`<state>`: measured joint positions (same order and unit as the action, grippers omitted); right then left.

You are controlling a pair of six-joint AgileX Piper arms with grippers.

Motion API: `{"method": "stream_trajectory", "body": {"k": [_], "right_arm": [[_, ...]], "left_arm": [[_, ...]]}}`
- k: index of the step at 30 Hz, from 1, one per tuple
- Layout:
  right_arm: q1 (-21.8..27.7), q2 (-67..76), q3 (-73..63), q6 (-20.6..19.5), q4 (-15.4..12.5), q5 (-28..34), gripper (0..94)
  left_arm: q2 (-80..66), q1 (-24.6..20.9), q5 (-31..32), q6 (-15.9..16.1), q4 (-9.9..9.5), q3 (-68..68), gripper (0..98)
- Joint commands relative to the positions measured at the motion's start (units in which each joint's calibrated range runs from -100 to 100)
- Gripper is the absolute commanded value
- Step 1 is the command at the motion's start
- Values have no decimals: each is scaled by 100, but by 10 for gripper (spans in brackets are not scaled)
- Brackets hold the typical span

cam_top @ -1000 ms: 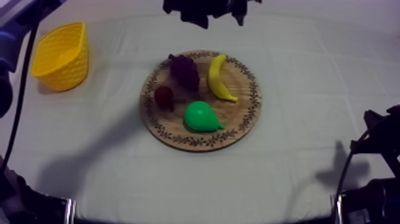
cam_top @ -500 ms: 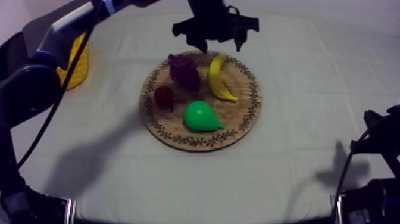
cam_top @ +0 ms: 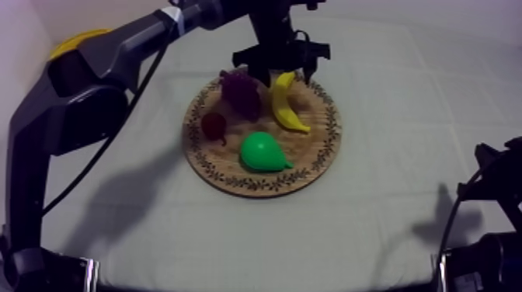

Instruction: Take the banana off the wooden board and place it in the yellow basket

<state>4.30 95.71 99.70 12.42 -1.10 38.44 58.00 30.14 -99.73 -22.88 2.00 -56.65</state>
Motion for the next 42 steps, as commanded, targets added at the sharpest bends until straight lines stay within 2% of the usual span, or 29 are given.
{"method": "stream_trajectory", "body": {"k": [1,9,20,25,30,32,36,42], "right_arm": [[-1,4,-3,1,5,3,6],[-1,4,-3,1,5,3,6],[-1,4,-3,1,5,3,6],[-1,4,-3,1,5,3,6],[-1,4,-3,1,5,3,6],[-1,4,-3,1,5,3,6],[-1,4,-3,1,5,3,6],[-1,4,-3,1,5,3,6]], "left_arm": [[215,-22,-9,12,64,-214,665],[669,-114,-10,6,270,-495,666],[1027,-190,-11,-5,352,-612,617],[1124,-188,-11,-17,362,-660,509],[1143,-177,-11,-47,330,-659,255],[1119,-173,-11,-60,329,-629,188],[889,-143,-11,-111,267,-513,136],[-55,-87,-11,-209,86,-69,126]]}}
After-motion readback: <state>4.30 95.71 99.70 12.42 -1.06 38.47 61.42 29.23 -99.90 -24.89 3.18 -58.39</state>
